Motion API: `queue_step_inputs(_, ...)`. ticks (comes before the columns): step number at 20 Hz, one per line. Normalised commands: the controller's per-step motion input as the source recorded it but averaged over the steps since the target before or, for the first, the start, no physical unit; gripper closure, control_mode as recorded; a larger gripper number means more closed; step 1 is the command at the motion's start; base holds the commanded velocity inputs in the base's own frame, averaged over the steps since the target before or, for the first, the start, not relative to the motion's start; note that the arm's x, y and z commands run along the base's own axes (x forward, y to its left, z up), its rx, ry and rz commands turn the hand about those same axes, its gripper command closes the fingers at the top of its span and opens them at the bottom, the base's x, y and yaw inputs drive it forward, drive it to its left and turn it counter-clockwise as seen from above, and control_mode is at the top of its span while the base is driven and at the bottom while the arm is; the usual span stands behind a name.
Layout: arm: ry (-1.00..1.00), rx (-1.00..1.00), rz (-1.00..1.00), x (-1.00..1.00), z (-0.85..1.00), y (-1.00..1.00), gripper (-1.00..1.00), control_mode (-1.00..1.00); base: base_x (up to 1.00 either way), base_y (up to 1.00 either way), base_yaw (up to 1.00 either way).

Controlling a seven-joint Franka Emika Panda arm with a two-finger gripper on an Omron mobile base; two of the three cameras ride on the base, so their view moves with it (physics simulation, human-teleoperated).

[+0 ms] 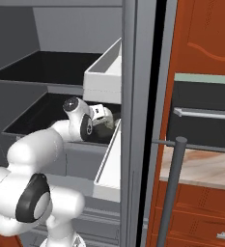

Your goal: Place two dumplings into each of the tupperware containers and then place the containers in the fridge.

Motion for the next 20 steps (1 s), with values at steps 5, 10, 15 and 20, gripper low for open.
queue_step_inputs(5,-0.31,0.07,0.02,-0.07,0.16,0.0,-1.0,-1.0,0.0,0.0,0.0)
queue_step_inputs(10,-0.27,0.0,0.05,-0.07,0.5,0.15,-1.0,-1.0,0.0,0.0,0.0)
queue_step_inputs(15,0.03,-0.06,0.04,-0.65,0.8,0.05,-1.0,-1.0,0.0,0.0,0.0)
queue_step_inputs(20,0.12,-0.01,0.0,-1.0,0.71,0.0,-1.0,-1.0,0.0,0.0,0.0)
